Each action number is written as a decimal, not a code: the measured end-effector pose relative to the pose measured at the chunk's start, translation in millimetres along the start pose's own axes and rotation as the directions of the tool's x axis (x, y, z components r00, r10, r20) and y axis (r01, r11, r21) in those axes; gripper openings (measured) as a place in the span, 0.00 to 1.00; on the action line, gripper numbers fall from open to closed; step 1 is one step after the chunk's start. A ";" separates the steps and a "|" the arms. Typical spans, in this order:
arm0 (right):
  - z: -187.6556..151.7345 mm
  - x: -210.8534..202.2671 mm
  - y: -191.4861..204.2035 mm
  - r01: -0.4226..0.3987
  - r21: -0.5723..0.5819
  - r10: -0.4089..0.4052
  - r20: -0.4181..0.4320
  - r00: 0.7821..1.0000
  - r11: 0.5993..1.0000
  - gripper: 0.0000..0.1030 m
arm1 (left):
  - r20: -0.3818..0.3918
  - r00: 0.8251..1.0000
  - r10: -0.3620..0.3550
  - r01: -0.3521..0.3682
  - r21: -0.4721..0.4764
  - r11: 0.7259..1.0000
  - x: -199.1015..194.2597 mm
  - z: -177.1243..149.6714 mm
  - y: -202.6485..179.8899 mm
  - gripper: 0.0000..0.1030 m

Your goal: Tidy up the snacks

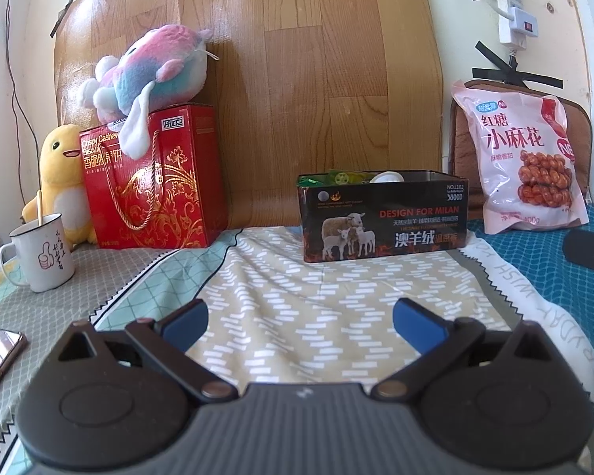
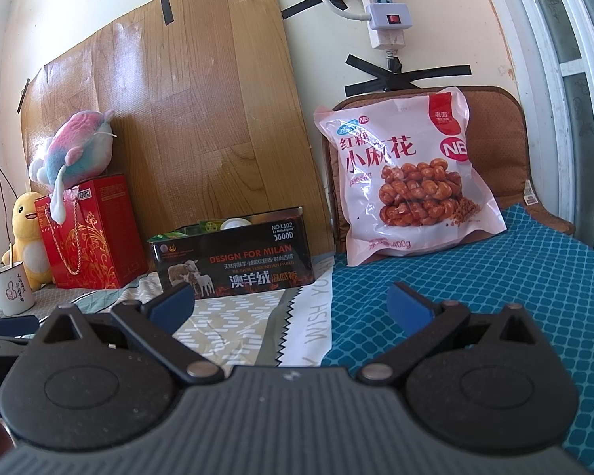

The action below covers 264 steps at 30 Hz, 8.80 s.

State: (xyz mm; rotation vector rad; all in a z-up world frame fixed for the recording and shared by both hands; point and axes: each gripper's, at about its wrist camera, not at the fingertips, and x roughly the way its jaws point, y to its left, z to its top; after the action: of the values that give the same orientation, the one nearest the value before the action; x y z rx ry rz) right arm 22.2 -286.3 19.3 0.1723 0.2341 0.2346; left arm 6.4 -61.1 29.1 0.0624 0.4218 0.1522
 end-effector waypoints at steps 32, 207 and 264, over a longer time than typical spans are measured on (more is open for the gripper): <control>0.3 0.1 -0.3 0.000 0.014 0.000 -0.010 1.000 1.000 1.00 | -0.057 0.998 -0.008 0.006 -0.041 0.999 6.2 1.1 7.5 1.00; -0.2 2.6 0.9 -0.002 0.021 0.003 -0.028 1.000 1.000 1.00 | -0.142 0.989 0.049 -0.054 -0.035 0.998 11.6 -4.2 5.0 1.00; -0.3 3.1 0.3 -0.001 0.026 0.002 -0.031 1.000 1.000 1.00 | -0.131 0.990 0.046 -0.048 -0.017 0.999 9.2 -4.1 1.4 1.00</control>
State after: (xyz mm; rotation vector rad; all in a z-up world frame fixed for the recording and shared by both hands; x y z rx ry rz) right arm 25.0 -285.1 18.4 0.1948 0.2681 0.2360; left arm 12.8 -58.1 21.9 0.0424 0.5495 0.2079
